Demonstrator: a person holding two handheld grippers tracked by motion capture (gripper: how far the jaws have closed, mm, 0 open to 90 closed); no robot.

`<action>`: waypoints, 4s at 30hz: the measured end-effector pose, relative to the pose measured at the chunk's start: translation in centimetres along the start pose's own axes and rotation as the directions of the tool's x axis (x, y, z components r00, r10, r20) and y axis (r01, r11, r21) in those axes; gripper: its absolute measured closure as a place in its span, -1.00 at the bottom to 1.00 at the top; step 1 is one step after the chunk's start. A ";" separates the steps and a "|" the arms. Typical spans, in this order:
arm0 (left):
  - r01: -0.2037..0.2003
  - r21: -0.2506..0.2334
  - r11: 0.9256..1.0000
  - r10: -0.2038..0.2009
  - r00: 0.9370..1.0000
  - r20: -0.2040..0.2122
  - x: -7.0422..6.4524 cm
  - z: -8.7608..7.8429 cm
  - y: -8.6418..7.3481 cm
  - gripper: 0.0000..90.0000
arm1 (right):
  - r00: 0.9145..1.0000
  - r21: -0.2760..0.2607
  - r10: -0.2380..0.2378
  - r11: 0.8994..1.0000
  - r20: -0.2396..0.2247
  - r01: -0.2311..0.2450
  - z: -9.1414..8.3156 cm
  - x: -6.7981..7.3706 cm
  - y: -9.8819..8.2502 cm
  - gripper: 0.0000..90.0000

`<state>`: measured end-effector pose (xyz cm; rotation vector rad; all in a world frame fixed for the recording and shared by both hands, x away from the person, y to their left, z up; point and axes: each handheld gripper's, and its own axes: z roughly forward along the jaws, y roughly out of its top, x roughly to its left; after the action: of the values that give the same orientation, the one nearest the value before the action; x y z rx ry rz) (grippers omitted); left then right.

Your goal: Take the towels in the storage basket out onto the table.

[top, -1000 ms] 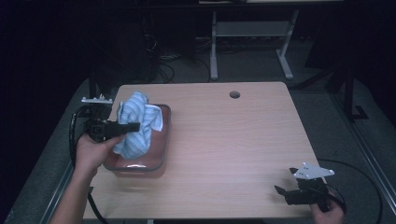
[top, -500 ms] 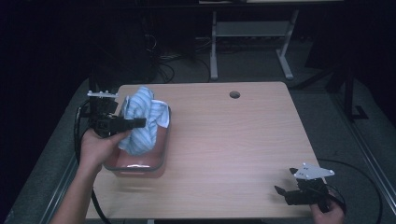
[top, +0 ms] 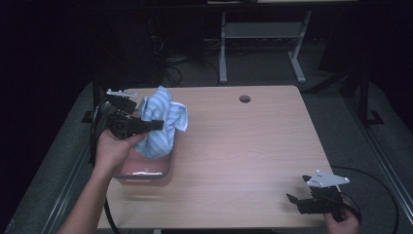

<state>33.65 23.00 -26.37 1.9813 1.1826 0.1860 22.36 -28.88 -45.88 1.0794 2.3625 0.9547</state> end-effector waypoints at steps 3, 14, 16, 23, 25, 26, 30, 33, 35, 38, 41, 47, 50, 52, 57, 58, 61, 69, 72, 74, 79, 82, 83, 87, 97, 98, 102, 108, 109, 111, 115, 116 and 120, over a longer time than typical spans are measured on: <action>-0.012 0.000 1.000 0.012 1.000 0.004 -0.5 0.2 0.4 0.51 | 1.000 0.002 -0.003 1.000 0.000 0.003 0.0 0.0 0.0 -0.69; -0.036 0.019 0.999 0.036 0.999 0.020 -2.0 1.5 1.5 0.51 | 1.000 0.001 -0.002 1.000 -0.008 0.002 0.2 0.1 0.1 -0.69; -0.041 0.025 0.999 0.040 0.999 0.024 -2.3 1.8 1.7 0.51 | 1.000 0.002 -0.002 1.000 -0.009 0.002 0.2 0.1 0.1 -0.69; -0.053 0.036 0.998 0.052 0.998 0.042 -3.0 2.8 2.0 0.51 | 1.000 -0.001 -0.006 1.000 -0.010 0.006 0.2 0.1 0.2 -0.69; -0.057 0.040 0.998 0.055 0.997 0.045 -3.1 3.1 2.0 0.51 | 1.000 0.000 -0.008 1.000 -0.009 0.008 0.2 0.1 0.2 -0.69; -0.057 0.041 0.998 0.055 0.997 0.047 -3.2 3.2 2.1 0.51 | 1.000 -0.001 -0.013 1.000 -0.009 0.013 0.3 0.0 0.2 -0.69; -0.061 0.046 0.997 0.059 0.997 0.050 -3.5 3.7 2.4 0.51 | 1.000 -0.001 -0.014 1.000 -0.009 0.014 0.2 0.0 0.2 -0.69; -0.065 0.049 0.997 0.062 0.997 0.054 -3.7 4.0 2.5 0.51 | 1.000 0.000 -0.003 1.000 -0.011 0.003 0.2 0.1 0.2 -0.69; -0.068 0.050 0.996 0.066 0.996 0.056 -3.9 4.3 2.6 0.51 | 1.000 -0.003 -0.010 1.000 -0.010 0.010 0.2 0.0 0.2 -0.69; -0.073 0.056 0.996 0.069 0.996 0.061 -4.2 4.7 2.7 0.51 | 1.000 -0.005 -0.006 1.000 -0.009 0.006 0.1 0.1 0.2 -0.69; -0.080 0.062 0.995 0.076 0.995 0.070 -4.5 5.3 2.9 0.51 | 1.000 -0.003 0.000 1.000 -0.008 0.000 0.1 0.0 0.1 -0.69; -0.087 0.071 0.994 0.081 0.993 0.087 -5.1 6.3 3.2 0.51 | 1.000 -0.007 0.000 1.000 -0.006 0.000 0.0 0.0 0.1 -0.69; -0.093 0.082 0.992 0.085 0.992 0.095 -5.4 6.9 3.4 0.51 | 1.000 -0.008 0.002 1.000 -0.008 -0.002 0.0 0.0 0.1 -0.69; -0.096 0.083 0.992 0.088 0.991 0.097 -5.5 7.2 3.5 0.51 | 1.000 -0.012 -0.004 1.000 -0.009 0.004 0.1 0.0 0.2 -0.69; -0.099 0.095 0.991 0.089 0.990 0.105 -5.9 8.0 3.7 0.51 | 1.000 -0.012 -0.004 1.000 -0.011 0.004 0.1 0.0 0.2 -0.69; -0.101 0.096 0.990 0.091 0.990 0.104 -5.9 8.1 3.7 0.51 | 1.000 -0.011 -0.001 1.000 -0.012 0.001 0.1 0.0 0.2 -0.69; -0.107 0.098 0.989 0.096 0.989 0.112 -6.3 8.6 3.9 0.51 | 1.000 -0.011 0.000 1.000 -0.012 0.000 0.1 0.0 0.2 -0.69; -0.120 0.117 0.986 0.106 0.987 0.124 -6.9 10.0 4.1 0.51 | 1.000 -0.019 -0.004 1.000 -0.015 0.003 0.1 0.0 0.2 -0.69; -0.118 0.121 0.986 0.102 0.987 0.127 -7.1 10.4 4.1 0.51 | 1.000 -0.016 0.001 1.000 -0.017 -0.001 0.1 0.0 0.2 -0.69; -0.122 0.127 0.984 0.106 0.986 0.128 -7.2 10.8 4.2 0.51 | 1.000 -0.019 0.001 1.000 -0.018 -0.001 0.1 0.0 0.2 -0.69; -0.125 0.133 0.983 0.107 0.985 0.136 -7.5 11.7 4.3 0.51 | 1.000 -0.020 -0.004 1.000 -0.021 0.004 0.1 0.0 0.2 -0.69; -0.129 0.139 0.982 0.109 0.984 0.140 -7.7 12.2 4.3 0.51 | 1.000 -0.021 -0.004 1.000 -0.021 0.004 0.1 -0.1 0.2 -0.69; -0.124 0.136 0.983 0.105 0.984 0.143 -7.8 12.5 4.3 0.51 | 1.000 -0.022 -0.006 1.000 -0.021 0.005 0.1 -0.1 0.2 -0.69; -0.127 0.142 0.982 0.106 0.983 0.148 -7.9 13.0 4.4 0.51 | 1.000 -0.021 -0.002 1.000 -0.022 0.002 0.1 -0.1 0.2 -0.69; -0.128 0.147 0.981 0.107 0.984 0.142 -8.2 14.2 4.7 0.51 | 1.000 -0.029 0.007 1.000 -0.020 -0.007 0.0 -0.2 0.1 -0.69; -0.126 0.149 0.981 0.104 0.984 0.145 -8.2 14.4 4.6 0.51 | 1.000 -0.029 0.008 1.000 -0.020 -0.008 0.0 -0.2 0.1 -0.69; -0.132 0.160 0.978 0.108 0.983 0.150 -8.5 15.2 4.6 0.51 | 1.000 -0.029 0.007 1.000 -0.022 -0.008 0.0 -0.1 0.1 -0.69; -0.135 0.178 0.975 0.109 0.983 0.148 -8.8 16.9 4.5 0.51 | 1.000 -0.032 0.011 0.999 -0.024 -0.012 -0.1 -0.2 0.0 -0.69; -0.130 0.175 0.976 0.105 0.984 0.146 -8.9 17.2 4.5 0.50 | 1.000 -0.034 0.013 0.999 -0.025 -0.014 -0.2 -0.3 0.0 -0.69; -0.129 0.182 0.975 0.102 0.983 0.150 -9.0 17.7 4.5 0.50 | 1.000 -0.040 0.015 0.999 -0.023 -0.016 -0.2 -0.3 -0.1 -0.69; -0.121 0.195 0.973 0.092 0.984 0.154 -9.2 19.2 4.3 0.50 | 1.000 -0.043 0.018 0.999 -0.023 -0.019 -0.3 -0.5 -0.2 -0.69; -0.121 0.195 0.973 0.092 0.984 0.154 -9.2 19.2 4.3 0.50 | 1.000 -0.044 0.019 0.999 -0.025 -0.020 -0.3 -0.5 -0.2 -0.69; -0.127 0.208 0.970 0.094 0.983 0.160 -9.5 20.7 4.0 0.49 | 0.999 -0.046 0.019 0.999 -0.025 -0.020 -0.3 -0.5 -0.2 -0.69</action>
<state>41.26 2.86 -34.86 2.2125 1.0324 -0.0377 22.42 -29.46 -45.81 1.0814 2.3418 1.0304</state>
